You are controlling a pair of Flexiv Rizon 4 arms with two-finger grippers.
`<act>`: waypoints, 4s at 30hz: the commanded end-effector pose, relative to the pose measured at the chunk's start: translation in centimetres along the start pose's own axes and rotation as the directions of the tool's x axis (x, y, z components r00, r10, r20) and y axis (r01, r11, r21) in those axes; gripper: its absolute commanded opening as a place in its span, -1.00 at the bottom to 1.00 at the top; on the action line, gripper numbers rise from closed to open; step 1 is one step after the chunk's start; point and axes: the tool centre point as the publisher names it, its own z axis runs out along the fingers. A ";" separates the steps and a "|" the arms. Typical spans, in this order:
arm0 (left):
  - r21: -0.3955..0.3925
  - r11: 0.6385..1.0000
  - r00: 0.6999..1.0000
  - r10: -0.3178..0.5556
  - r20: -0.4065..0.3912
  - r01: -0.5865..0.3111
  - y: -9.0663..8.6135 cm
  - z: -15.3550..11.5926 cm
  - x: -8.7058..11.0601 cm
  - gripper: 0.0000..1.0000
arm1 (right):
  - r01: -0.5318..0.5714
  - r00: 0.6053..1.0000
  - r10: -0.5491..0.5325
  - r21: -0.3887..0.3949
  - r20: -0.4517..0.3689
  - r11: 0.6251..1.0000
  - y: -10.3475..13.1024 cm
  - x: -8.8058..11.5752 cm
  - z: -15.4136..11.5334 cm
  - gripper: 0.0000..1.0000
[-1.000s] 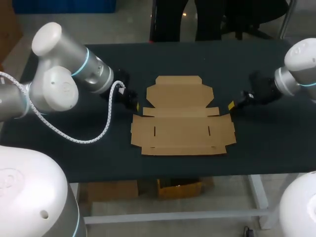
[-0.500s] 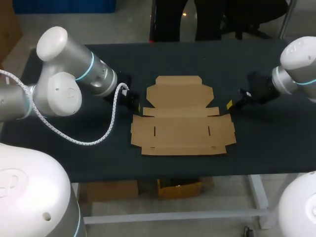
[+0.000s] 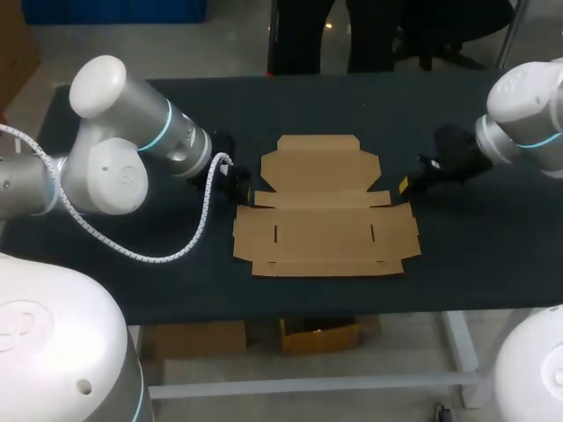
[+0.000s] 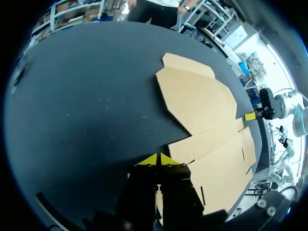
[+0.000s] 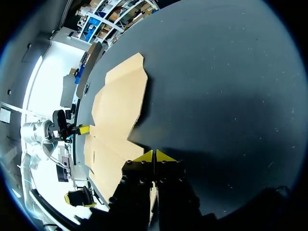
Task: Assemble the packaging by folding the flat box into shape, placing the metal phone stand inside, and closing the box properly
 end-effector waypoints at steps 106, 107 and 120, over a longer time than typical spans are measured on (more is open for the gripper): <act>-0.064 0.998 0.996 0.001 -0.084 -0.007 -0.3 1.8 0.7 -1.00 | -0.002 0.999 0.004 0.043 -0.042 0.999 -0.9 1.0 2.8 -1.00; -0.064 0.998 0.996 0.000 -0.085 -0.006 -0.4 1.8 0.6 -1.00 | -0.003 0.999 0.004 0.044 -0.042 0.999 -0.9 1.0 2.8 -1.00; -0.049 0.999 0.996 0.014 -0.086 -0.018 -0.6 1.3 1.3 -1.00 | 0.013 1.000 -0.012 0.033 -0.026 0.999 -1.0 2.0 2.3 -1.00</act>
